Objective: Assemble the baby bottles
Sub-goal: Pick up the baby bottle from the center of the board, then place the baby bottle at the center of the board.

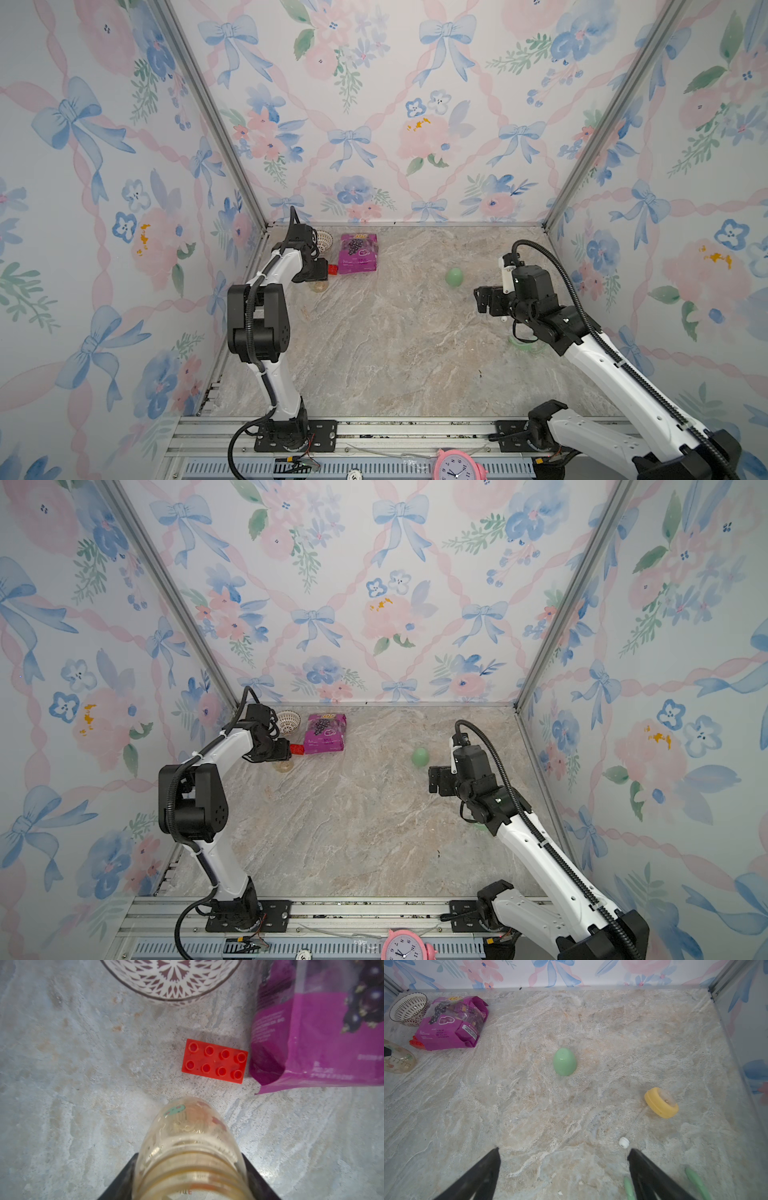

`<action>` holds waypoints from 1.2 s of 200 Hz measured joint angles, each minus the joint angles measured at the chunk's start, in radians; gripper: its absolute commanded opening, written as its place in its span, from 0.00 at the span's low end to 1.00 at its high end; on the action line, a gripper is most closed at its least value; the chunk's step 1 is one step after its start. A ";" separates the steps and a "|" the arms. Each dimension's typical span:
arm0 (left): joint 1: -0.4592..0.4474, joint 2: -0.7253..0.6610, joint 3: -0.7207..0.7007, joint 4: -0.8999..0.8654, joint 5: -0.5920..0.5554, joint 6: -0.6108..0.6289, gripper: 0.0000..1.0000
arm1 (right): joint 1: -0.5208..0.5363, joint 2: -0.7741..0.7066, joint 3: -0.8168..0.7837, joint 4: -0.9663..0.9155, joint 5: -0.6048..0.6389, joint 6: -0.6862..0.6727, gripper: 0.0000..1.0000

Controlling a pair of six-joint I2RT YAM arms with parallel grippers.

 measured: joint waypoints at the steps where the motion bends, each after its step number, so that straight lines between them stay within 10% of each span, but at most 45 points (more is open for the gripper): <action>1: -0.005 -0.005 -0.001 0.000 0.002 0.002 0.50 | 0.000 0.000 0.000 -0.001 0.001 0.000 0.96; 27: -0.147 -0.109 -0.021 -0.003 0.028 0.024 0.48 | -0.031 -0.019 0.006 -0.047 -0.001 0.004 0.96; 89: -0.801 -0.177 -0.101 0.022 0.146 0.088 0.47 | -0.198 -0.079 -0.013 -0.066 -0.337 0.021 0.96; 172: -0.876 -0.123 -0.137 -0.008 0.016 0.116 0.55 | -0.174 -0.068 -0.032 -0.061 -0.427 0.024 0.96; 240: -0.880 -0.121 -0.188 0.032 -0.014 0.142 0.84 | -0.164 0.000 -0.021 -0.099 -0.394 0.031 0.96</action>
